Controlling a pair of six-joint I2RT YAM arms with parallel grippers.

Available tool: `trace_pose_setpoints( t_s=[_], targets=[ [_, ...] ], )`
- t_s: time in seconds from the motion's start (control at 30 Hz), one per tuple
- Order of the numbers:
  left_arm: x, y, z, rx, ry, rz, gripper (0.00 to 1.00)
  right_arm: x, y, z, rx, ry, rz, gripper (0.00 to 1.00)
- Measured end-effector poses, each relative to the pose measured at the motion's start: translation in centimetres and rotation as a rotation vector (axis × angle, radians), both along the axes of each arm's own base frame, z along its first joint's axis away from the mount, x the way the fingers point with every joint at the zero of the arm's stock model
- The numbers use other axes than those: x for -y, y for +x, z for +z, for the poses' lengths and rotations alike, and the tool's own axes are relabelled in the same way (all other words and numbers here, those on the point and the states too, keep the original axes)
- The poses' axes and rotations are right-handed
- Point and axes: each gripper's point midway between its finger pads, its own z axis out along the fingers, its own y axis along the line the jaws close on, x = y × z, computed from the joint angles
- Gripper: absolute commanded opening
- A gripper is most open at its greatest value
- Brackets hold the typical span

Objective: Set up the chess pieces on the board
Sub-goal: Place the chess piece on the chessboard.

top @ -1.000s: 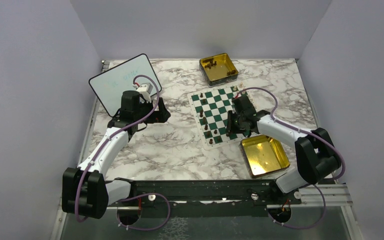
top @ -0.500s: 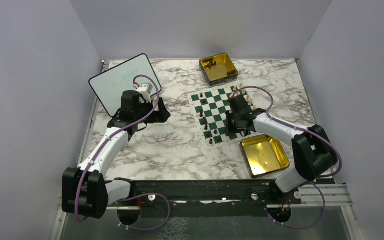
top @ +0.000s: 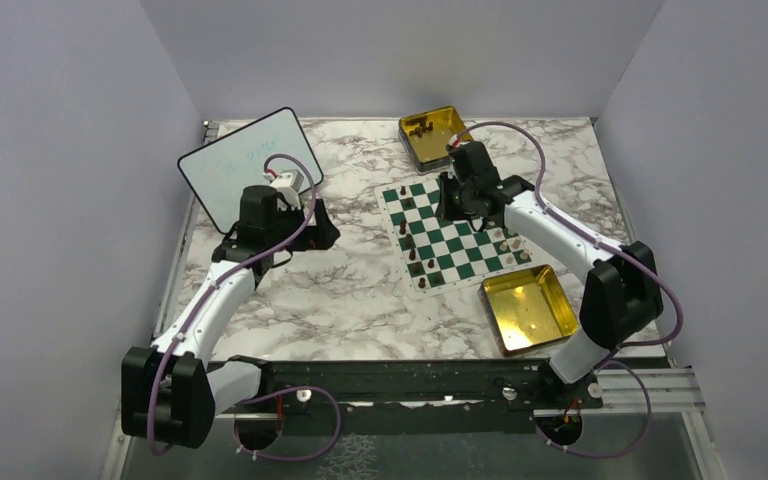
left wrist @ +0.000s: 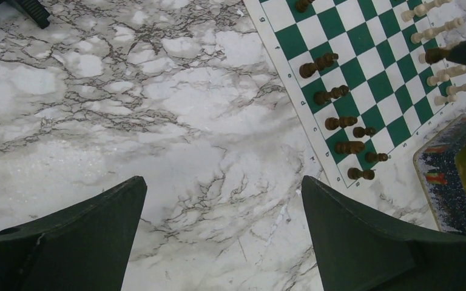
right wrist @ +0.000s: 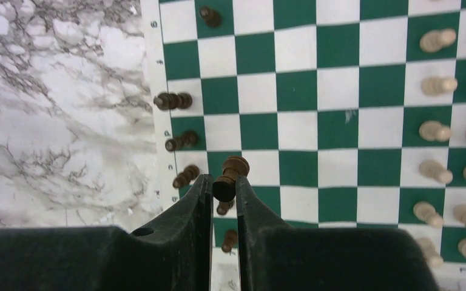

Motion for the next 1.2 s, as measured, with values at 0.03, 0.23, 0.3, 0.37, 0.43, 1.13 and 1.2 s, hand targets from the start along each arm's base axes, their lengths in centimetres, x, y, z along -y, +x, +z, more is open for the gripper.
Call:
trace_pose_setpoints(
  t_s=[0.03,0.23,0.3,0.37,0.43,1.13,1.2],
  targets=[
    [0.0,-0.2,0.0,0.0,0.001,0.0,0.99,-0.3,0.6,0.2,0.006,-0.001,0.006,0.13],
    [-0.4,-0.5,0.3,0.014,0.01,0.01,0.99,-2.4,3.6,-1.0,-0.011,-0.017,0.047,0.13],
    [-0.4,-0.5,0.3,0.017,0.012,0.012,0.99,-3.2,4.5,-1.7,-0.018,-0.025,0.058,0.13],
    [-0.4,-0.5,0.3,0.017,0.013,0.012,0.99,-4.0,5.5,-2.1,-0.019,-0.029,0.069,0.13],
    [-0.4,-0.5,0.3,0.018,0.013,0.012,0.99,-5.2,6.5,-2.2,-0.01,-0.031,0.086,0.13],
    [-0.6,-0.5,0.4,0.023,0.017,0.017,0.99,-13.0,13.0,-5.9,0.04,-0.058,0.18,0.14],
    [-0.6,-0.5,0.4,0.023,0.017,0.017,0.99,-12.7,12.9,-6.4,0.03,-0.073,0.18,0.14]
  ],
)
